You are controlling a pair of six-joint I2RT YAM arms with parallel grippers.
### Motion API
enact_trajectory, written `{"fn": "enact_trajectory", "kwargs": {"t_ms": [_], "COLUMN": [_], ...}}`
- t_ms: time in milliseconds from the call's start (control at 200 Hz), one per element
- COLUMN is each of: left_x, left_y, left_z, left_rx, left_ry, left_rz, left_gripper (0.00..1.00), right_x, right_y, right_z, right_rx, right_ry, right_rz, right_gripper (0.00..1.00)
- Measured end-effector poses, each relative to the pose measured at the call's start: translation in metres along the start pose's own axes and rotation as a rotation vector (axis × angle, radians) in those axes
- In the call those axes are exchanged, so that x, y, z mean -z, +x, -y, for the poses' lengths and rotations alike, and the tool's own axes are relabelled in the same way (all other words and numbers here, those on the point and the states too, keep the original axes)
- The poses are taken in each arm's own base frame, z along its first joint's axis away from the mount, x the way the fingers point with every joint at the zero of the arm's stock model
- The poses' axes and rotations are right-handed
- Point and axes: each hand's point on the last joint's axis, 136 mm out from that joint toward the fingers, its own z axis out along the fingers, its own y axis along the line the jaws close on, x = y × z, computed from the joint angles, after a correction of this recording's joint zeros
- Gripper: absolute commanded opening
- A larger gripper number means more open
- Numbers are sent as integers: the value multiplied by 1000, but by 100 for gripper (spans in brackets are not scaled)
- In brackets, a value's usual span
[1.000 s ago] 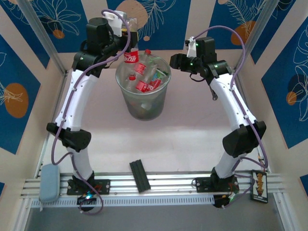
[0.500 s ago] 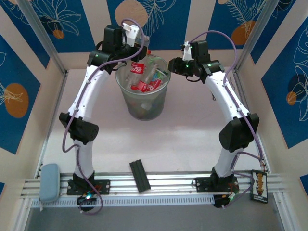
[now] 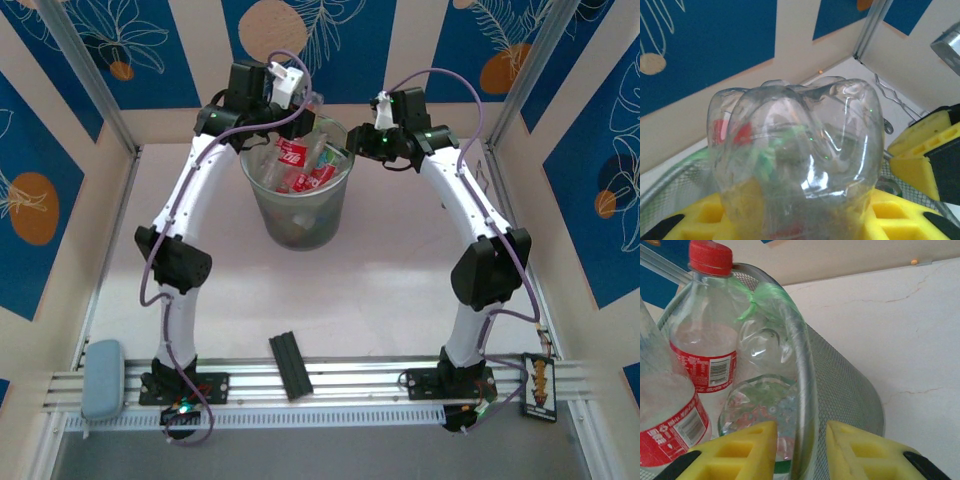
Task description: Put the plastic bottles in the bin
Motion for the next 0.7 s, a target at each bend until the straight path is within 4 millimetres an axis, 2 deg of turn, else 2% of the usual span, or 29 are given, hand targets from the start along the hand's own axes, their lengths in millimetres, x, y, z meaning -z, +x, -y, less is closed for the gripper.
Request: {"fn": "enact_trajectory", "kwargs": {"t_ms": [345,700], "left_x": [-14,-16], "left_y": [26,36], "left_z": [10,14], "left_rx": [-3,-35], "left_ry": [58,72], "left_rz": [-82,-120], "left_gripper": [32,45], "right_x": [-4,-11], "right_y": [-2,-2], "right_z": [1,4], "right_rx": [-4,-5], "right_ry": [-4,-5], "right_rz": [8,3], "right_gripper": [32,32]}}
